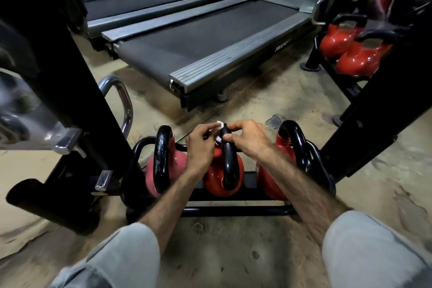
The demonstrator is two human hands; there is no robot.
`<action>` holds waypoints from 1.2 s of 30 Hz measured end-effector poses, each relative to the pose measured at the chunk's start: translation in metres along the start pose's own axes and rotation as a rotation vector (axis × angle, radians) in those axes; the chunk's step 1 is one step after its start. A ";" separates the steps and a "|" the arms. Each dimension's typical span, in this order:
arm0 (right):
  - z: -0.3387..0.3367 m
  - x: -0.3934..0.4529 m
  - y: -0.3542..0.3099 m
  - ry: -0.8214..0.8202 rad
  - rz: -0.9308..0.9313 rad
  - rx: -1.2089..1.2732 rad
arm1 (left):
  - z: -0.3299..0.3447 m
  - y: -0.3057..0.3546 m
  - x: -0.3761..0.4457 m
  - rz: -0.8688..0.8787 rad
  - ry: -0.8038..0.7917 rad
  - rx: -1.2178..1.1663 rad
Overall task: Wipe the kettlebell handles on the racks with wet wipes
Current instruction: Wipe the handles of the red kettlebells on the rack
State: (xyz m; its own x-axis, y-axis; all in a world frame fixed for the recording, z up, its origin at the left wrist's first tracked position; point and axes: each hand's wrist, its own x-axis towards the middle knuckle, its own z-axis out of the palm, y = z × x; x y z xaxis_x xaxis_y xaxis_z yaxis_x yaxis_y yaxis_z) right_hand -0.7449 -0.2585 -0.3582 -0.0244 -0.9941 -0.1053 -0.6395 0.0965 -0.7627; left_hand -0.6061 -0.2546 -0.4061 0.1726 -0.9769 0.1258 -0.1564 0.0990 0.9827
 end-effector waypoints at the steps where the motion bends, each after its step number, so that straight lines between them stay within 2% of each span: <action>1: 0.001 0.000 0.000 -0.002 -0.003 0.000 | 0.000 -0.001 -0.001 0.055 -0.006 0.007; 3: 0.001 0.000 0.000 0.003 -0.004 0.005 | 0.002 -0.004 0.009 0.081 0.001 0.110; 7: 0.000 0.002 0.000 0.025 0.017 0.011 | 0.013 -0.012 0.041 -0.158 -0.054 0.271; 9: -0.001 0.002 0.000 0.030 0.025 0.011 | 0.016 -0.010 0.040 -0.184 -0.030 0.308; 12: -0.002 0.000 -0.002 0.042 0.024 0.001 | 0.008 0.003 0.015 -0.055 0.026 0.196; 15: -0.002 -0.006 -0.005 0.048 0.039 0.016 | -0.003 0.014 -0.003 0.005 -0.055 0.092; 18: -0.009 -0.021 -0.010 0.031 0.011 0.026 | -0.015 0.034 -0.013 -0.147 -0.162 -0.018; 21: -0.025 -0.058 -0.014 -0.034 -0.087 0.036 | -0.021 0.066 -0.023 -0.237 -0.202 -0.091; 23: -0.037 -0.090 -0.011 0.031 -0.132 0.180 | -0.015 0.094 -0.036 -0.250 -0.217 -0.146; 25: -0.049 -0.113 -0.004 0.163 -0.148 0.274 | -0.004 0.120 -0.051 -0.248 -0.269 -0.164; 29: -0.078 -0.152 0.009 0.302 -0.129 0.357 | 0.021 0.159 -0.084 -0.202 -0.461 -0.140; 33: -0.106 -0.179 0.031 0.415 -0.080 0.482 | 0.046 0.183 -0.108 -0.141 -0.587 0.012; 36: -0.113 -0.182 0.066 0.545 0.027 0.503 | 0.064 0.175 -0.104 -0.024 -0.596 0.234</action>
State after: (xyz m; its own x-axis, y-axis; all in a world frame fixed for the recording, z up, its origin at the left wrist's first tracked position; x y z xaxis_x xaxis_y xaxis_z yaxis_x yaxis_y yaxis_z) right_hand -0.8691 -0.0766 -0.3175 -0.4969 -0.8616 0.1038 -0.2070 0.0015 -0.9783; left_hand -0.7140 -0.1481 -0.2564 -0.3814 -0.9226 -0.0587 -0.3790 0.0981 0.9202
